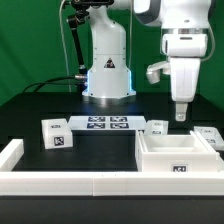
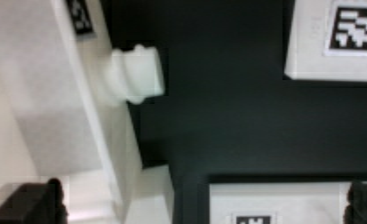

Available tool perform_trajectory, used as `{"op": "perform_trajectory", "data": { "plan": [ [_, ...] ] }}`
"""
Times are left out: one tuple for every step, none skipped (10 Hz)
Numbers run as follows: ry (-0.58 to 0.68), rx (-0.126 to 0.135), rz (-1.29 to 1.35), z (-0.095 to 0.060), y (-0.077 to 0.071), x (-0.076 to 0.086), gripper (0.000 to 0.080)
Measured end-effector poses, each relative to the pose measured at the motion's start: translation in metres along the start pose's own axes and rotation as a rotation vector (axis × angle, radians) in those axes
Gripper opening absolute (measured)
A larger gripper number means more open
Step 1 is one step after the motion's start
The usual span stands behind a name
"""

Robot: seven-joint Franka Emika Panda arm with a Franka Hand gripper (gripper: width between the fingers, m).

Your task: Assemble cabinet

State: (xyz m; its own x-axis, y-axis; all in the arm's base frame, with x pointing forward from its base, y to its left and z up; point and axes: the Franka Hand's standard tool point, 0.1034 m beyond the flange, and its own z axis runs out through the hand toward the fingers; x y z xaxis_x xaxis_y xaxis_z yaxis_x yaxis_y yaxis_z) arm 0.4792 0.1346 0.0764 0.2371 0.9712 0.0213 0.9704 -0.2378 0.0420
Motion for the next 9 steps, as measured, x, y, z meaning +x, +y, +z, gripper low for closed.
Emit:
{"op": "perform_trajectory", "data": {
  "plan": [
    [0.013,-0.003,0.023,0.002,-0.009,0.013,0.0797],
    [0.015,-0.001,0.019,0.003,-0.013,0.018,0.0797],
    [0.014,-0.001,0.027,0.003,-0.011,0.014,0.0797],
    [0.014,-0.001,0.028,0.003,-0.011,0.014,0.0797],
    [0.013,-0.001,0.028,0.003,-0.011,0.014,0.0797],
    [0.015,-0.002,0.005,0.005,-0.01,0.011,0.0797],
    [0.025,-0.006,0.002,0.01,-0.009,0.006,0.0797],
    [0.041,-0.01,0.012,0.013,-0.019,0.014,0.0797],
    [0.065,-0.019,-0.013,0.016,-0.026,0.023,0.0797]
  ]
}}
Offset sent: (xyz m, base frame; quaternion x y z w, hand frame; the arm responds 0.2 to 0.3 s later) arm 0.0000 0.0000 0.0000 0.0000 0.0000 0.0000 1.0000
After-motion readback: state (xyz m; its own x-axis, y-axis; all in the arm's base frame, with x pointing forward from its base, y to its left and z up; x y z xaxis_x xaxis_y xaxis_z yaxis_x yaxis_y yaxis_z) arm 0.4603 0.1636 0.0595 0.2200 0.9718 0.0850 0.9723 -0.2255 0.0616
